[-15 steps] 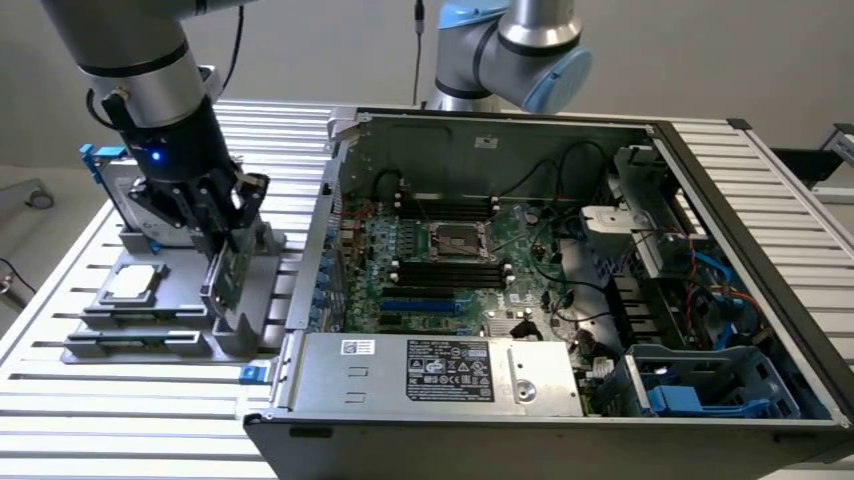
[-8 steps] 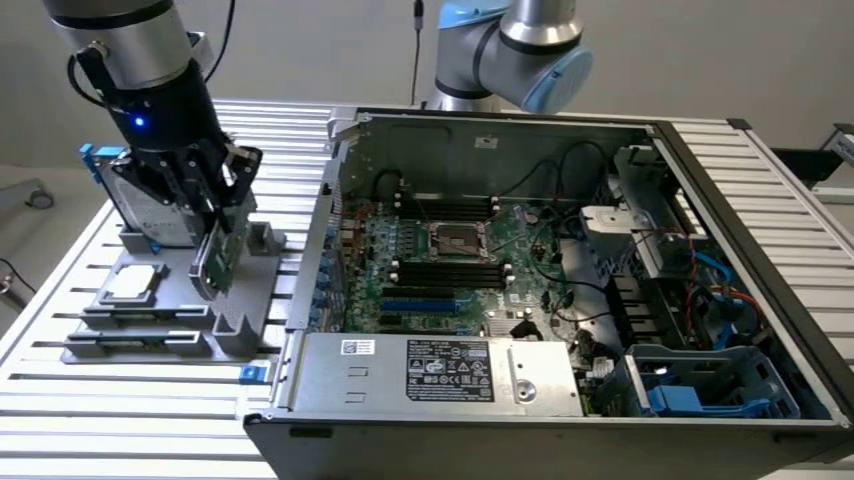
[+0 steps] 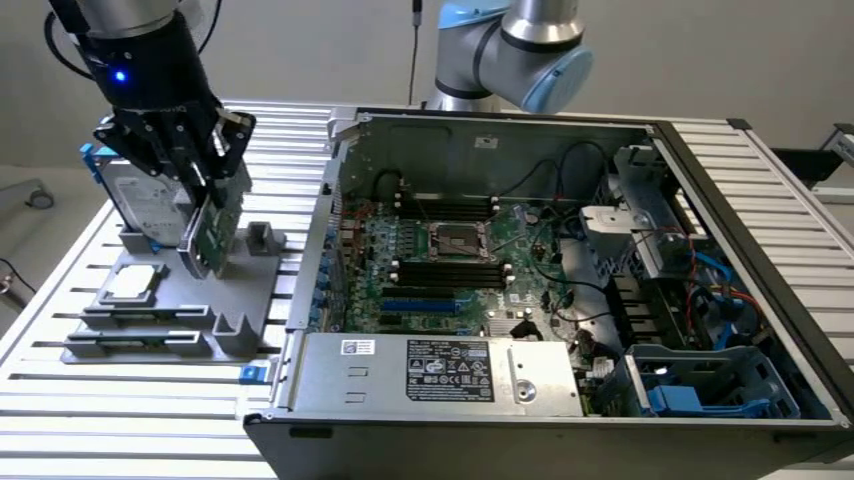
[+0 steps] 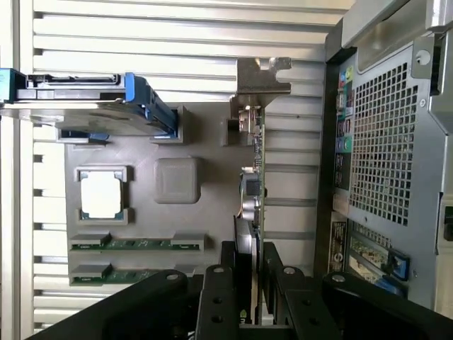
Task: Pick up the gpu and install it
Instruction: 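Pick up the gpu and move the gpu toward the slot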
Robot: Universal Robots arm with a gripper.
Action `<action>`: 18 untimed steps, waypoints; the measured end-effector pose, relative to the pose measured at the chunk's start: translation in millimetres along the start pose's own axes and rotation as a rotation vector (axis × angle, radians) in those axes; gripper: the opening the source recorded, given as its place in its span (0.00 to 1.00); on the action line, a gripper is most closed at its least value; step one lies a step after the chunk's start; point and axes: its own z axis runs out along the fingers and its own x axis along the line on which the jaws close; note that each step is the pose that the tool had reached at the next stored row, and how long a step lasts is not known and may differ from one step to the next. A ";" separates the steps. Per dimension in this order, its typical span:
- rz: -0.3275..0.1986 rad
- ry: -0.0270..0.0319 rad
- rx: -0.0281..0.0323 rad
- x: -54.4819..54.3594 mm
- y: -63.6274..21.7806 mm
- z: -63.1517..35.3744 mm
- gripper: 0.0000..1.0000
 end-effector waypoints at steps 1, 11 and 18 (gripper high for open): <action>0.000 0.0000 -0.0001 -1.5 0.1 -4.4 0.27; 0.000 0.0088 -0.0002 -43.0 0.6 -49.1 0.27; 0.000 0.0151 -0.0004 -75.6 0.7 -80.3 0.27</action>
